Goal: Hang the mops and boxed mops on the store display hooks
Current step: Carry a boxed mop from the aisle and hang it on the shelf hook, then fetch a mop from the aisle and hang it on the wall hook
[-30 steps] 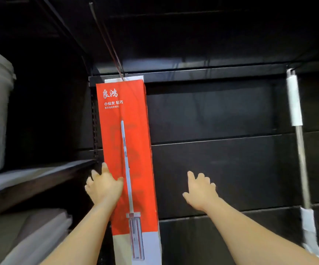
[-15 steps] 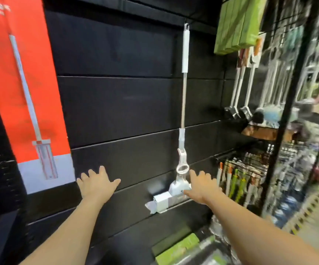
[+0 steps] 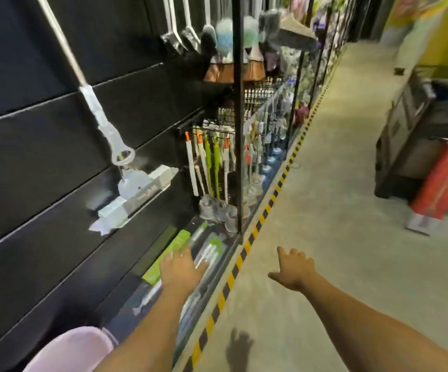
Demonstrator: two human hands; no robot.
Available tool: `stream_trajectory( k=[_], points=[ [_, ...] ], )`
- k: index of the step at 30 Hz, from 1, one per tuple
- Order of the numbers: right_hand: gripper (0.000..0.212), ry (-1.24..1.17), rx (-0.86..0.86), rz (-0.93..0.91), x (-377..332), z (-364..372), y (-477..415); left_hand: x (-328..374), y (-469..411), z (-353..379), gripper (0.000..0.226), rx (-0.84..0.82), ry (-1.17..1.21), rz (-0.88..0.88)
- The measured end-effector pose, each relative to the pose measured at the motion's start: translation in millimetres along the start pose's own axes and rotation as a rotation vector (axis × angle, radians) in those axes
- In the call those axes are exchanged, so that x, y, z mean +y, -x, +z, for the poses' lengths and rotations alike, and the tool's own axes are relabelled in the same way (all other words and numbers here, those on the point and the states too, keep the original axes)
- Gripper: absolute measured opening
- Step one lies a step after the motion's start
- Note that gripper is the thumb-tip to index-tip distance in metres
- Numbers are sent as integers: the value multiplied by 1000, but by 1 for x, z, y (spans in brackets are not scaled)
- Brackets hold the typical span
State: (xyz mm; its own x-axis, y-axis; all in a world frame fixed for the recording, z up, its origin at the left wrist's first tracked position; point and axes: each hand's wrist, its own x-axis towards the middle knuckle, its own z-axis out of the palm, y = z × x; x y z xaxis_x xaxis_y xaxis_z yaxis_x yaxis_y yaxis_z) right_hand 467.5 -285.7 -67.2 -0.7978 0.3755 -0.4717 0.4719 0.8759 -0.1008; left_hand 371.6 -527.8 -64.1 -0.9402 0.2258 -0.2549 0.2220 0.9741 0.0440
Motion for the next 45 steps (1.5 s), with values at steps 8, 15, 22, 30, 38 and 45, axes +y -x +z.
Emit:
stream_trajectory(
  k=[8, 15, 22, 30, 38, 45],
  points=[
    [73, -190, -101, 268, 198, 22, -17, 213, -27, 67, 85, -190, -39, 270],
    [73, -369, -95, 513, 361, 24, -13, 410, -39, 94, 81, -247, -157, 551],
    [77, -515, -86, 781, 480, 30, 8, 573, -28, 116, 80, -330, -235, 838],
    [74, -664, -49, 995, 537, 30, -18, 695, -57, 120, 78, -348, -373, 1131],
    [72, -825, 85, 1212, 580, -5, -62, 801, -109, 108, 76, -328, -476, 1373],
    [74, -990, 118, 1431, 592, 13, -36, 876, -81, 123, 77, -327, -614, 1613]
  ],
)
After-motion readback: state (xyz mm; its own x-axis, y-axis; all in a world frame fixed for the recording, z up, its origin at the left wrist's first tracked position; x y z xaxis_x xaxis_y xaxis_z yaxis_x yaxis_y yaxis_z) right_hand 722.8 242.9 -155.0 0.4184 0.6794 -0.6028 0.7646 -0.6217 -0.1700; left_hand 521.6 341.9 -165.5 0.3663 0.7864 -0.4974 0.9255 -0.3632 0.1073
